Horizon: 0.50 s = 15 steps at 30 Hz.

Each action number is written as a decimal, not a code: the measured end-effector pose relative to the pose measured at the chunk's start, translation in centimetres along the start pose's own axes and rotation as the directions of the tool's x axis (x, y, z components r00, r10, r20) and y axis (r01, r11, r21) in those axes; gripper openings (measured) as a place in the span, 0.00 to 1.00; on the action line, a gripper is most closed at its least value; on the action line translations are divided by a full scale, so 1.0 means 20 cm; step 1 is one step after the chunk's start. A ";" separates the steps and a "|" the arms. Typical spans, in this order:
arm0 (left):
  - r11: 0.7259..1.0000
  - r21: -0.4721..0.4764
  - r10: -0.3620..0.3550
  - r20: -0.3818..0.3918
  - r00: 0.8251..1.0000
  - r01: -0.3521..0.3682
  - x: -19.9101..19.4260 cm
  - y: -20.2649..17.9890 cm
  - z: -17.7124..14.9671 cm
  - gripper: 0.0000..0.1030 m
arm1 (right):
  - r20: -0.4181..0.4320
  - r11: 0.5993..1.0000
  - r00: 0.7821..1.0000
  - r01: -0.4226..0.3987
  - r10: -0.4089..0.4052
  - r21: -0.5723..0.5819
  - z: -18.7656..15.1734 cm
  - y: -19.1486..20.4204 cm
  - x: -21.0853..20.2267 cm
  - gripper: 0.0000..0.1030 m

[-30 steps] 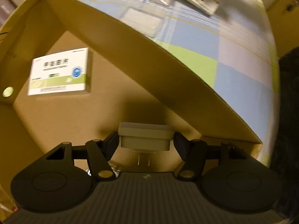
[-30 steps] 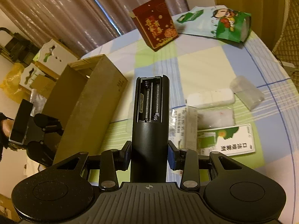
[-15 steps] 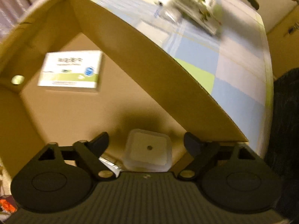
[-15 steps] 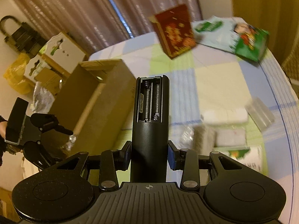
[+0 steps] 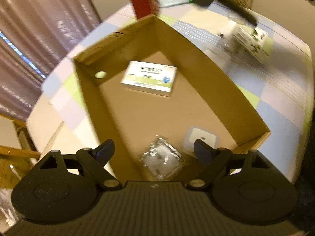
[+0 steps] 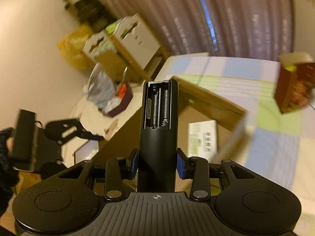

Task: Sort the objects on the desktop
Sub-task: 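Open the left tool in the box while the right tool carries the black remote in and releases it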

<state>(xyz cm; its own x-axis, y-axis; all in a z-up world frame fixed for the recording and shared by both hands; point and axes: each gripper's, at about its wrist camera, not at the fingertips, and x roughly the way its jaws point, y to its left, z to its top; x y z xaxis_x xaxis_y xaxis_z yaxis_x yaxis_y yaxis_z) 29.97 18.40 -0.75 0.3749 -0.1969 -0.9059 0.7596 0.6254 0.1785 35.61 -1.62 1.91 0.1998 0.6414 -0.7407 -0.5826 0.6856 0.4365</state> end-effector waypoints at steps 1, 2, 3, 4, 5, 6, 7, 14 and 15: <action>1.000 -0.011 0.016 0.005 1.000 -0.016 -0.02 0.01 -0.01 0.83 | -0.026 1.000 1.000 -0.006 0.005 -0.012 0.02 0.02 0.07 0.37; 0.999 -0.022 0.031 0.010 0.999 -0.031 -0.04 0.03 -0.02 0.83 | -0.057 1.000 0.998 -0.010 0.008 -0.021 0.04 0.03 0.14 0.37; 0.999 -0.029 0.043 0.015 0.999 -0.043 -0.05 0.03 -0.03 0.83 | -0.085 0.999 0.996 -0.006 0.003 -0.034 0.04 0.05 0.21 0.37; 0.998 -0.034 0.046 0.013 0.999 -0.045 -0.05 0.04 -0.04 0.83 | -0.113 0.999 0.994 -0.003 -0.003 -0.048 0.05 0.06 0.29 0.37; 0.998 -0.039 0.049 0.012 0.999 -0.048 -0.05 0.05 -0.05 0.83 | -0.143 0.998 0.990 0.001 -0.010 -0.065 0.05 0.07 0.36 0.37; 0.998 -0.044 0.052 0.010 0.999 -0.051 -0.05 0.06 -0.05 0.83 | -0.172 0.997 0.985 0.005 -0.018 -0.076 0.05 0.08 0.42 0.37; 0.997 -0.049 0.054 0.009 0.998 -0.054 -0.05 0.07 -0.06 0.83 | -0.206 0.996 0.978 0.009 -0.028 -0.092 0.04 0.08 0.49 0.37; 0.994 -0.077 0.071 -0.009 0.997 -0.071 -0.03 0.10 -0.09 0.83 | -0.393 0.980 0.910 0.061 -0.132 -0.187 -0.05 0.02 0.86 0.37; 0.994 -0.077 0.073 -0.010 0.997 -0.074 -0.02 0.10 -0.08 0.83 | -0.408 0.978 0.902 0.064 -0.143 -0.201 -0.08 0.00 0.86 0.37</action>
<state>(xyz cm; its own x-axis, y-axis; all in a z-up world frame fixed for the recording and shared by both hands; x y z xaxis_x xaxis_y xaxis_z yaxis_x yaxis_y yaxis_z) 30.50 21.00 -0.67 0.4242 -0.1427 -0.8943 0.6867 0.6945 0.2149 37.86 8.86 -11.57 -0.0578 0.3399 -0.9387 -0.7148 0.6424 0.2766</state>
